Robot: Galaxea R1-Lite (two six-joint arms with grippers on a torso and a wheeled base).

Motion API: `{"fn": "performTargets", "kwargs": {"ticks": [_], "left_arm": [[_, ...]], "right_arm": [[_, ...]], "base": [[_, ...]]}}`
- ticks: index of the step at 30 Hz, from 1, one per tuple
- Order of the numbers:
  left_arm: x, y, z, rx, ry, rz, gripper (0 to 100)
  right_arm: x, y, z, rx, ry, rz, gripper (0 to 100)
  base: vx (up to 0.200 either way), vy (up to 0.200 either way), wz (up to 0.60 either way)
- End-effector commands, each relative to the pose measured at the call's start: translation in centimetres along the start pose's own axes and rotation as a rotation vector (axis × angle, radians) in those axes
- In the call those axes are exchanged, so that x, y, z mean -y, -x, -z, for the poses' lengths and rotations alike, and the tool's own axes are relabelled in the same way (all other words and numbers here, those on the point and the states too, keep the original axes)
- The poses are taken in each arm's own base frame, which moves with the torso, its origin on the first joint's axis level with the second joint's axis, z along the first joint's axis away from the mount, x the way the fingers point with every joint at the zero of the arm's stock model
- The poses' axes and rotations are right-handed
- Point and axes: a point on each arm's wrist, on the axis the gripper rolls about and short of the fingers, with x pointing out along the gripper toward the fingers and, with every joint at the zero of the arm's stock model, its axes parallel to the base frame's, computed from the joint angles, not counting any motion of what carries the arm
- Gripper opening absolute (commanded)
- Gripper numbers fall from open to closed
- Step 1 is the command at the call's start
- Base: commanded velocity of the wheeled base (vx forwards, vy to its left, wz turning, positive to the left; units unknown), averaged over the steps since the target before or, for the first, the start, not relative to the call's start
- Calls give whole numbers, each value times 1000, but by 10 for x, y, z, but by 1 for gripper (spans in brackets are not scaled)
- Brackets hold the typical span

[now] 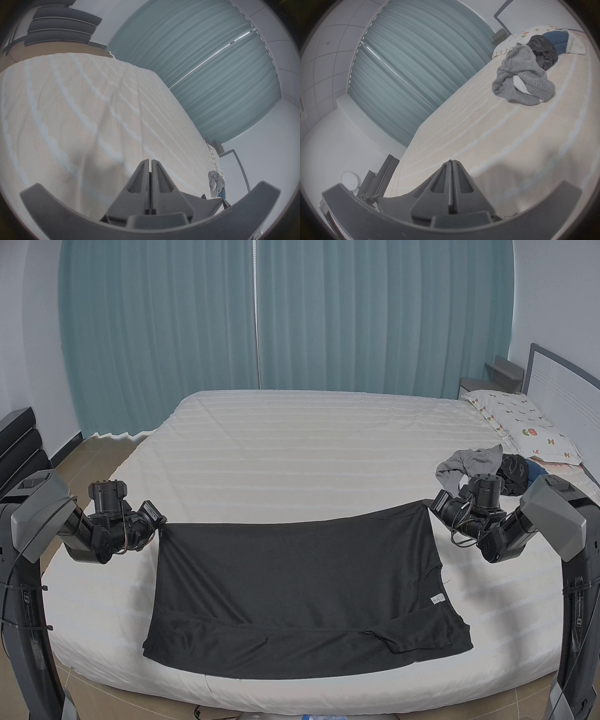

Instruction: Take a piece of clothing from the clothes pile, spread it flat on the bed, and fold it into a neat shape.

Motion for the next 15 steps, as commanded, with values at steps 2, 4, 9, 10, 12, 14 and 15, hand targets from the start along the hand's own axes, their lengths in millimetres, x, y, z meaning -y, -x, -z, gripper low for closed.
{"fn": "performTargets", "kwargs": {"ticks": [2, 4, 9, 10, 12, 14, 15], "left_arm": [[2, 5, -2, 5, 0, 2, 0], [2, 7, -1, 0, 1, 1, 0], [2, 8, 0, -4, 2, -2, 0], [2, 9, 2, -9, 4, -6, 0], [2, 13, 4, -14, -6, -9, 0], [2, 17, 6, -19, -34, -14, 0], [1, 19, 7, -24, -51, -18, 0]], "right_arm": [[-3, 1, -1, 1, 2, -5, 0], [-1, 2, 0, -2, 1, 0, 0], [2, 1, 5, -15, -2, 8, 0], [1, 2, 6, -20, -2, 9, 0], [1, 5, 8, -33, 0, 13, 0], [-2, 8, 7, -34, 2, 9, 0], [-2, 10, 7, -38, 0, 11, 0]], "base": [[0, 0, 0], [0, 0, 0], [0, 0, 0], [0, 0, 0], [0, 0, 0], [0, 0, 0], [0, 0, 0]]}}
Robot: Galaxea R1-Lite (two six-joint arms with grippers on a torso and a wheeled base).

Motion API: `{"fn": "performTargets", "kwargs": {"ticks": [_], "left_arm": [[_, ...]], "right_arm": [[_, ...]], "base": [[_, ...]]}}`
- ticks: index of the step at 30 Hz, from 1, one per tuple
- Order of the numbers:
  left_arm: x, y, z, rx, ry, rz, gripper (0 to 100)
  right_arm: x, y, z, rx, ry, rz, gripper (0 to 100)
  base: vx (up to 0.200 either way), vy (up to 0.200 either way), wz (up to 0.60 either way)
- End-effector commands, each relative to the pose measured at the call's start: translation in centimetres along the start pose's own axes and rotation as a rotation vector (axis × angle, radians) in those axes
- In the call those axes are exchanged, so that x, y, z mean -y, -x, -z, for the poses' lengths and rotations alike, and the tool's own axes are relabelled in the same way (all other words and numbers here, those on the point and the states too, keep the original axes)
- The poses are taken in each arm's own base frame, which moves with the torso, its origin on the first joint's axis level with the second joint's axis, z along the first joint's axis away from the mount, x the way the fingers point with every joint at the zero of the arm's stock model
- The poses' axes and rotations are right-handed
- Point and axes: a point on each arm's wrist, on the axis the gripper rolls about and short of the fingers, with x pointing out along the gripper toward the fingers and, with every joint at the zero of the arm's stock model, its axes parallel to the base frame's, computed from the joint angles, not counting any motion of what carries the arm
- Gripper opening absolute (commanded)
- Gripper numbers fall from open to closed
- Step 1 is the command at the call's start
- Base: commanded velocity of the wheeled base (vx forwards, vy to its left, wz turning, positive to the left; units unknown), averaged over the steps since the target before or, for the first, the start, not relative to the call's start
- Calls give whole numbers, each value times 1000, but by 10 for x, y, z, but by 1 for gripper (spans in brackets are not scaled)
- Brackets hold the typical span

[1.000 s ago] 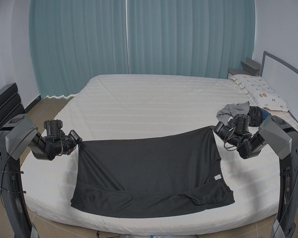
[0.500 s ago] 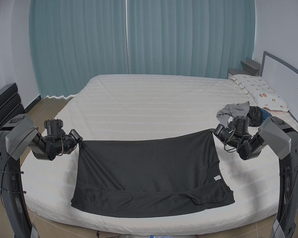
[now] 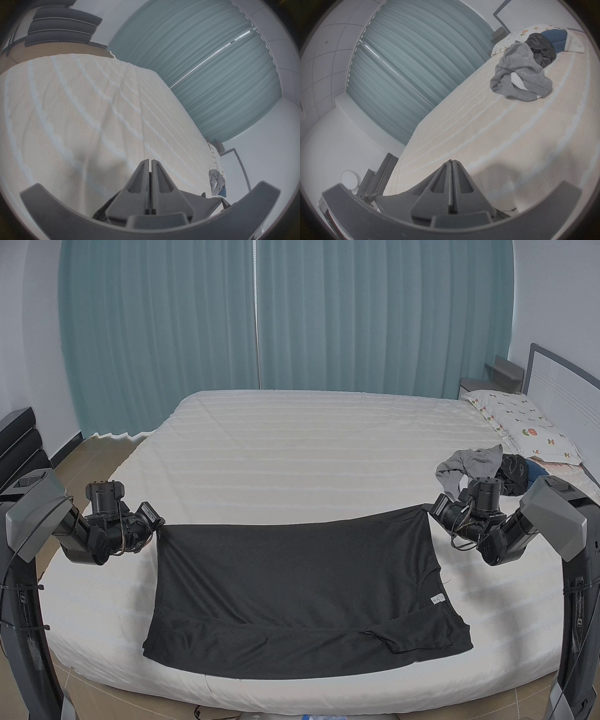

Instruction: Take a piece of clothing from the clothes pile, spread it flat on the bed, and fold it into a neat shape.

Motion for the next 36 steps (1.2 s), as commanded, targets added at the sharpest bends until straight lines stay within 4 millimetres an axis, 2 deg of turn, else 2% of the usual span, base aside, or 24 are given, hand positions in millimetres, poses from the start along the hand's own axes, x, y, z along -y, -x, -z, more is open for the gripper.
{"fn": "performTargets", "kwargs": {"ticks": [1, 10, 17, 24, 28, 30, 36], "left_arm": [[0, 9, 4, -11, -39, -10, 0], [-1, 24, 13, -28, -64, -22, 0], [-10, 37, 24, -72, -108, -51, 0], [-20, 51, 39, -98, -158, -64, 0], [-27, 58, 51, -114, -200, -71, 0], [-33, 65, 60, -135, -232, -83, 0], [-44, 75, 76, -191, -280, -114, 0]], "right_arm": [[-3, 8, 2, -22, -3, 0, 0], [0, 34, 14, -104, 26, 16, 0], [3, 51, 20, -146, 33, 25, 0], [4, 76, 26, -204, 14, 28, 0], [12, 89, 33, -251, 26, 42, 0], [21, 99, 44, -300, 45, 45, 0], [31, 113, 58, -350, 74, 50, 0]], "base": [[0, 0, 0], [0, 0, 0], [0, 0, 0], [0, 0, 0], [0, 0, 0], [0, 0, 0], [0, 0, 0]]}}
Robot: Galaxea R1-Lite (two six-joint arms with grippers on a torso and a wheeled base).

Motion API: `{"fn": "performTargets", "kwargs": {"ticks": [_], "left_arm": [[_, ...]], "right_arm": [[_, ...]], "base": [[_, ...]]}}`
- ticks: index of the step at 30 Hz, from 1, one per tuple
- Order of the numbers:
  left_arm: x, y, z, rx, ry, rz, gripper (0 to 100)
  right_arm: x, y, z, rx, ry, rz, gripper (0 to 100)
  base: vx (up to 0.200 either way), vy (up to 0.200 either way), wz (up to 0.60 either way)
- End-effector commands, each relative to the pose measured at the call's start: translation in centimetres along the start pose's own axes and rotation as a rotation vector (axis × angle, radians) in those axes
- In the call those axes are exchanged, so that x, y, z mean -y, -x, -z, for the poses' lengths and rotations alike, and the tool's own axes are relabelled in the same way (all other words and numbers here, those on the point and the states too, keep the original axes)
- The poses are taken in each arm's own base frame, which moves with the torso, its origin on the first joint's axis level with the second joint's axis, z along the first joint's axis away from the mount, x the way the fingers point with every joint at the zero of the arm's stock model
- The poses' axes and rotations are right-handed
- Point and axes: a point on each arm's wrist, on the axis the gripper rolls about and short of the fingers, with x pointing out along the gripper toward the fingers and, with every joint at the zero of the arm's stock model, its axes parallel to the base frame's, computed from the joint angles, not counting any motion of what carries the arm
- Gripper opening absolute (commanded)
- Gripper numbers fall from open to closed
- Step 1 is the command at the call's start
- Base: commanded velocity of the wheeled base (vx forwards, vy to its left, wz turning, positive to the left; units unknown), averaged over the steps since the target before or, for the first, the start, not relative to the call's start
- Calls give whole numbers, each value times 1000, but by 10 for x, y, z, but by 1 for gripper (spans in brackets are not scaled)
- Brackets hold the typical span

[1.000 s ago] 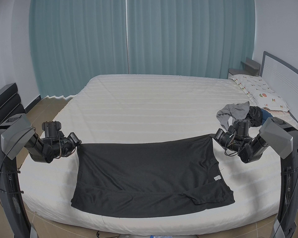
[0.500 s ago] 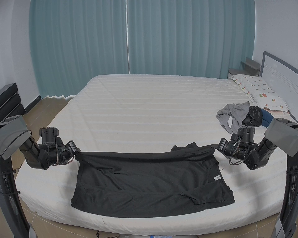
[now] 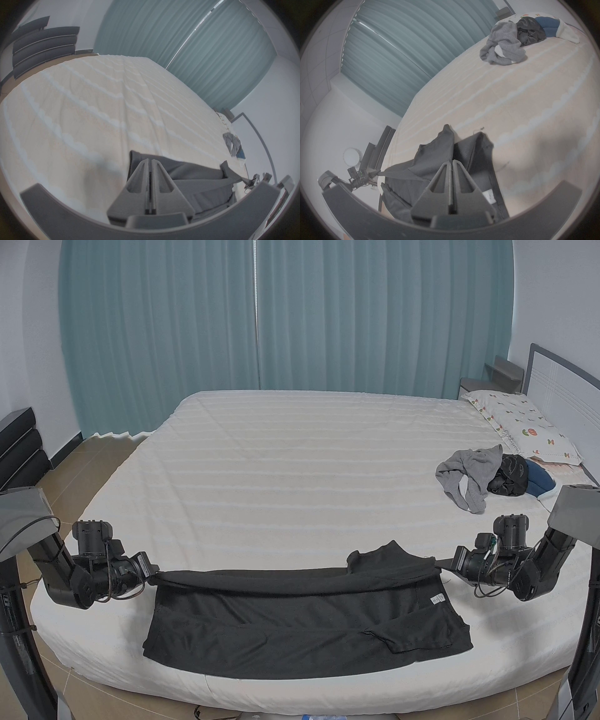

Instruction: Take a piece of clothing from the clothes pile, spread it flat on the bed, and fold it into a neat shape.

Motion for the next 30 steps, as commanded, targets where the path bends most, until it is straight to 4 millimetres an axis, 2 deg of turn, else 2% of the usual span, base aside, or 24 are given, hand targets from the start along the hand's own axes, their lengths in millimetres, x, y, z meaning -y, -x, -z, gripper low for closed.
{"fn": "performTargets", "kwargs": {"ticks": [1, 6, 14, 21, 24, 30], "left_arm": [[-6, 7, 19, -60, -25, -25, 0], [-9, 12, 31, -95, -63, -34, 0], [-10, 17, 33, -60, -66, -25, 0], [-11, 17, 34, -62, -59, -28, 0], [-14, 18, 38, -78, -55, -38, 0], [-16, 20, 44, -98, -52, -46, 0]], "right_arm": [[8, 7, 15, -43, 6, 18, 0], [13, 13, 24, -75, 30, 30, 0], [19, 26, 12, -32, 37, 22, 0], [26, 32, 32, -107, 36, 24, 0], [31, 29, 40, -130, 64, 29, 0], [36, 26, 45, -138, 65, 36, 0]], "base": [[0, 0, 0], [0, 0, 0], [0, 0, 0], [0, 0, 0], [0, 0, 0], [0, 0, 0]]}}
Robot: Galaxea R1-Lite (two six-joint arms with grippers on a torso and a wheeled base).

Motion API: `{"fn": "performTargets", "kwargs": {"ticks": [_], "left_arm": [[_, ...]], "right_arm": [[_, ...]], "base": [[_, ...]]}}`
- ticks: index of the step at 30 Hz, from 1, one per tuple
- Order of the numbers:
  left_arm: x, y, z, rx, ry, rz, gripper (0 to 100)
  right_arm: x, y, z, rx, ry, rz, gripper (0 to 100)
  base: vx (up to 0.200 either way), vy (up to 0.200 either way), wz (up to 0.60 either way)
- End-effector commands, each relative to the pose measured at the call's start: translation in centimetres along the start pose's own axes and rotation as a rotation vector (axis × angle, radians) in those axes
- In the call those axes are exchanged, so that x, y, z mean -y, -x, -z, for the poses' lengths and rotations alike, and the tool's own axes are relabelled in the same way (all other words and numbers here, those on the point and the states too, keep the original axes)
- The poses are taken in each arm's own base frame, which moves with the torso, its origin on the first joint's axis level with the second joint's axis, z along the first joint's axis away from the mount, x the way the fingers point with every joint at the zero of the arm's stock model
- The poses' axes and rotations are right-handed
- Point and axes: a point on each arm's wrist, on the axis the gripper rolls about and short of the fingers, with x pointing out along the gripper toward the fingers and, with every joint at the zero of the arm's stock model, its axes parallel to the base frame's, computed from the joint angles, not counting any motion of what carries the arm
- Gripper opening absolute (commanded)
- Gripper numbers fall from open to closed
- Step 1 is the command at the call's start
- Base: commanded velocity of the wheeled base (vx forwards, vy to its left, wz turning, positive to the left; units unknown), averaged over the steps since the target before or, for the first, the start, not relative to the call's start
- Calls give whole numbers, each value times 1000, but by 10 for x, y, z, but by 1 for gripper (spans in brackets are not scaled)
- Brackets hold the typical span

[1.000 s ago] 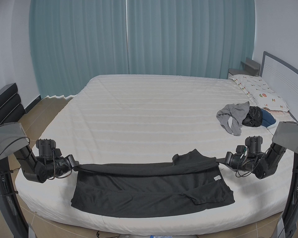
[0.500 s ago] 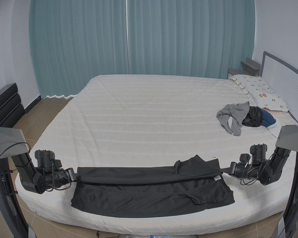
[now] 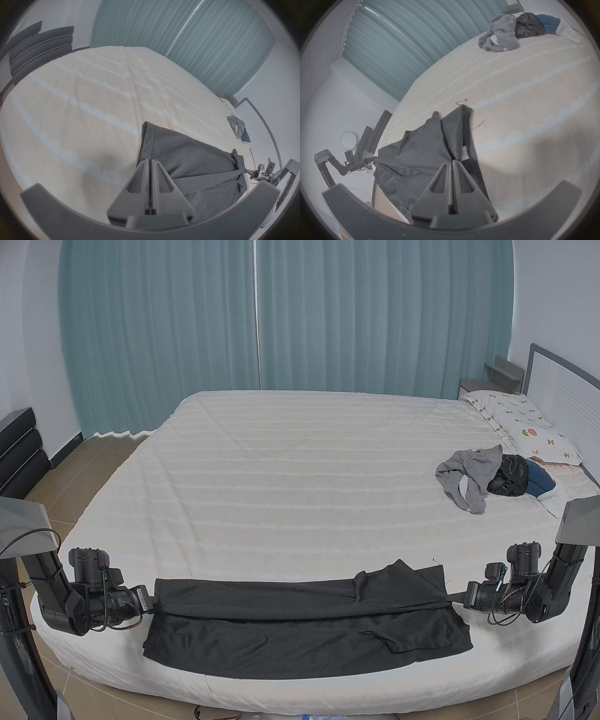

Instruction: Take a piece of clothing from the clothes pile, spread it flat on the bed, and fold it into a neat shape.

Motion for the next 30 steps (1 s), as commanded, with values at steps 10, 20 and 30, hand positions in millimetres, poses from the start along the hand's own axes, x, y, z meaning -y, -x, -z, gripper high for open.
{"fn": "performTargets", "kwargs": {"ticks": [10, 20, 30], "left_arm": [[0, 1, 8, -34, 4, -7, 100], [1, 1, -4, 15, 39, 4, 100], [11, -17, -50, 93, 225, 43, 100]], "right_arm": [[6, -9, 5, -21, -15, 5, 100], [-16, 2, -37, 122, -114, -66, 100], [-16, -27, -47, 121, -287, -97, 100]], "base": [[0, 0, 0], [0, 0, 0], [0, 0, 0]]}}
